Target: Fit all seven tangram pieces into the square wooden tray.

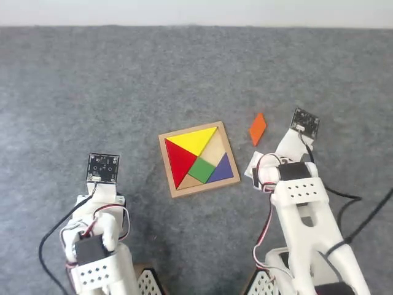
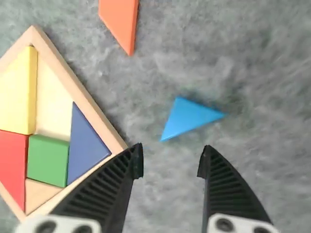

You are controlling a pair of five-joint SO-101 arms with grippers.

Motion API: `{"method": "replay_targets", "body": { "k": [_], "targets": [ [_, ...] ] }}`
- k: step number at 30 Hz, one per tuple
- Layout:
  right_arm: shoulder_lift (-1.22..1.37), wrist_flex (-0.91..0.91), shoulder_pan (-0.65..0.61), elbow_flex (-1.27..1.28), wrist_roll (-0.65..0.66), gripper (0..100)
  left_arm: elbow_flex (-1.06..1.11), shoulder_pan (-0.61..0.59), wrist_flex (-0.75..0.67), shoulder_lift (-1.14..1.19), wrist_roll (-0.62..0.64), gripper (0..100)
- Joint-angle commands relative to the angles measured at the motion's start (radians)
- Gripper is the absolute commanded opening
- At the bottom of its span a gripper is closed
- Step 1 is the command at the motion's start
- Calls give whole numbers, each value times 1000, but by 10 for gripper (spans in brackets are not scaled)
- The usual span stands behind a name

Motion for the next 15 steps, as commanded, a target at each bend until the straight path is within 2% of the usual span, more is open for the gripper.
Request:
{"method": "replay_targets", "body": {
  "k": [1,8,15],
  "targets": [
    [-10,-1,-5,-60,-54,240,-7,-6,6,-12,-9,87],
    [312,22,-2,-269,-83,224,-7,-6,6,-12,-9,87],
    [473,251,-2,-489,-77,226,-7,-6,6,-12,-9,87]
  ]
}}
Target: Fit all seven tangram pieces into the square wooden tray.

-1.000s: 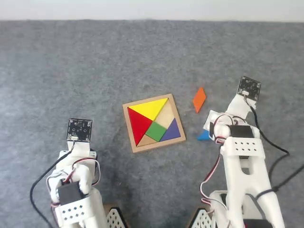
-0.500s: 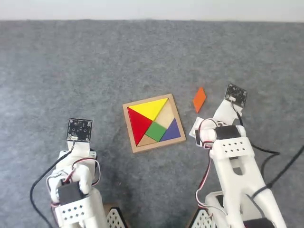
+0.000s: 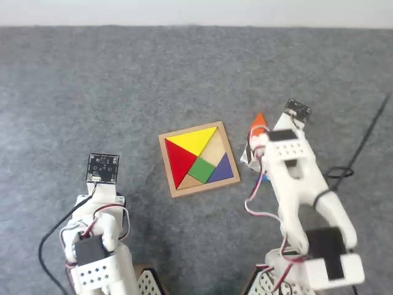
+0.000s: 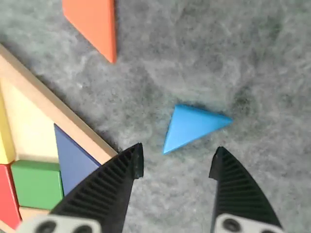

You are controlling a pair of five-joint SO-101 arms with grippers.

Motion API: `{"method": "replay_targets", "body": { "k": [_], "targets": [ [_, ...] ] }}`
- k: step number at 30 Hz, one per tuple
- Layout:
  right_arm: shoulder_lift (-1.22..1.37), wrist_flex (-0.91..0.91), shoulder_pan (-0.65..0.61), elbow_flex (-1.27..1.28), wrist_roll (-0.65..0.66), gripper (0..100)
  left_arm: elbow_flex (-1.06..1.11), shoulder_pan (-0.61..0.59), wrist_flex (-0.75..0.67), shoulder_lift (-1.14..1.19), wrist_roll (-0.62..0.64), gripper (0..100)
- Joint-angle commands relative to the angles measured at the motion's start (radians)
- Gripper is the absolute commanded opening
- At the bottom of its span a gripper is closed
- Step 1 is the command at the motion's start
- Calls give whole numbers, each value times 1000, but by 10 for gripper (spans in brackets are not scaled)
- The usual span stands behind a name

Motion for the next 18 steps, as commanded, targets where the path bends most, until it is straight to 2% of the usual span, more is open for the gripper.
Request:
{"method": "replay_targets", "body": {
  "k": [1,9,18],
  "targets": [
    [2,119,-2,-118,-5,226,-7,-6,6,-12,-9,87],
    [8,174,7,-89,46,224,-7,-6,6,-12,-9,87],
    [10,173,28,-69,44,223,-7,-6,6,-12,-9,87]
  ]
}}
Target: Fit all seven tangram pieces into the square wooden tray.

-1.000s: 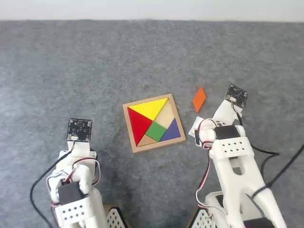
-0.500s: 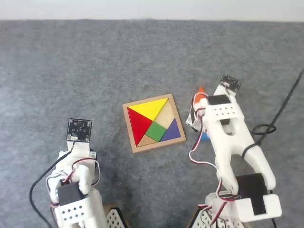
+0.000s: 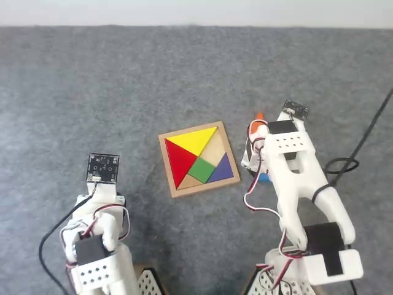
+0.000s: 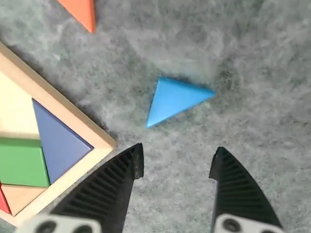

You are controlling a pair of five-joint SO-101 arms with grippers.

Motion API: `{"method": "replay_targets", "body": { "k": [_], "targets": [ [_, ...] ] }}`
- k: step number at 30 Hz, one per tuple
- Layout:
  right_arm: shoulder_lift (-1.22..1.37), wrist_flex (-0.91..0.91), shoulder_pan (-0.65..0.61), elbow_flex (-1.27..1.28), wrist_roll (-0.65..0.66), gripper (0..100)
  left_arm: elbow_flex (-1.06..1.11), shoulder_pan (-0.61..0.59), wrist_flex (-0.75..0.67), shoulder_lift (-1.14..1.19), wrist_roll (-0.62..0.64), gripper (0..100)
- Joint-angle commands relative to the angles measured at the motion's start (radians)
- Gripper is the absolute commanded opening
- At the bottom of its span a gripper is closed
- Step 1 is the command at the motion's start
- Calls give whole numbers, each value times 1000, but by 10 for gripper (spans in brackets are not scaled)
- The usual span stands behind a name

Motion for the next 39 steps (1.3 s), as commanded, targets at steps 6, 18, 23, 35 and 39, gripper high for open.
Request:
{"method": "replay_targets", "body": {
  "k": [6,18,23,35,39],
  "targets": [
    [-2,15,42,-3,18,165,-7,-6,6,-12,-9,87],
    [-2,41,35,12,26,154,-7,-6,6,-12,-9,87],
    [-2,53,41,12,46,151,-7,-6,6,-12,-9,87],
    [93,-196,44,58,48,151,-7,-6,6,-12,-9,87],
    [94,-202,84,41,52,151,-7,-6,6,-12,-9,87]
  ]
}}
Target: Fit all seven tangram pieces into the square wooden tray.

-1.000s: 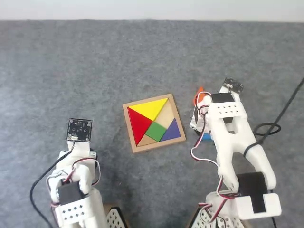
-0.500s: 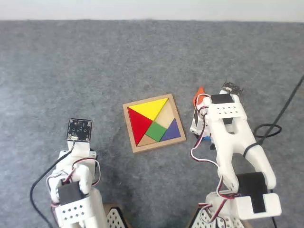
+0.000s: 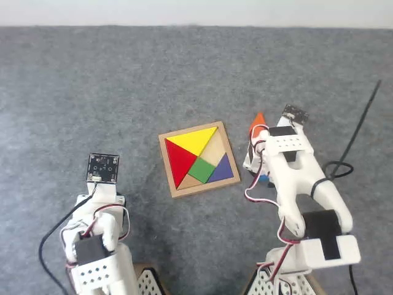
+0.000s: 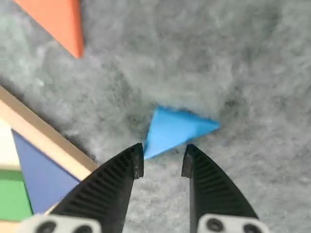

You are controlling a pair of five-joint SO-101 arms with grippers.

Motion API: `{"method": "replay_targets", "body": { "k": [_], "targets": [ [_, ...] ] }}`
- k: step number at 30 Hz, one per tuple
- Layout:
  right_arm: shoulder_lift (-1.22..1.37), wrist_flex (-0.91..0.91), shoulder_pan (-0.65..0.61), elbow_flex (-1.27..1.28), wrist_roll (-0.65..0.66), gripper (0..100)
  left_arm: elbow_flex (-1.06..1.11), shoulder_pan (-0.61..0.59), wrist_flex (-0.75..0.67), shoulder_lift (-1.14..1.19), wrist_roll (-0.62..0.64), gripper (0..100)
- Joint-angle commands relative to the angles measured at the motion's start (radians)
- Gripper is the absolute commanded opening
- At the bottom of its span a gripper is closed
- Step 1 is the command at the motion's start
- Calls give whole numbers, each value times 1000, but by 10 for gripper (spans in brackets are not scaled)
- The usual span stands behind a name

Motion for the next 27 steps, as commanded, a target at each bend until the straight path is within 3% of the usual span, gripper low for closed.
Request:
{"method": "replay_targets", "body": {
  "k": [1,9,27],
  "targets": [
    [-7,-13,56,-32,18,151,-7,-6,6,-12,-9,87],
    [2,-91,142,-51,20,151,-7,-6,6,-12,-9,87],
    [2,-317,134,-48,11,151,-7,-6,6,-12,-9,87]
  ]
}}
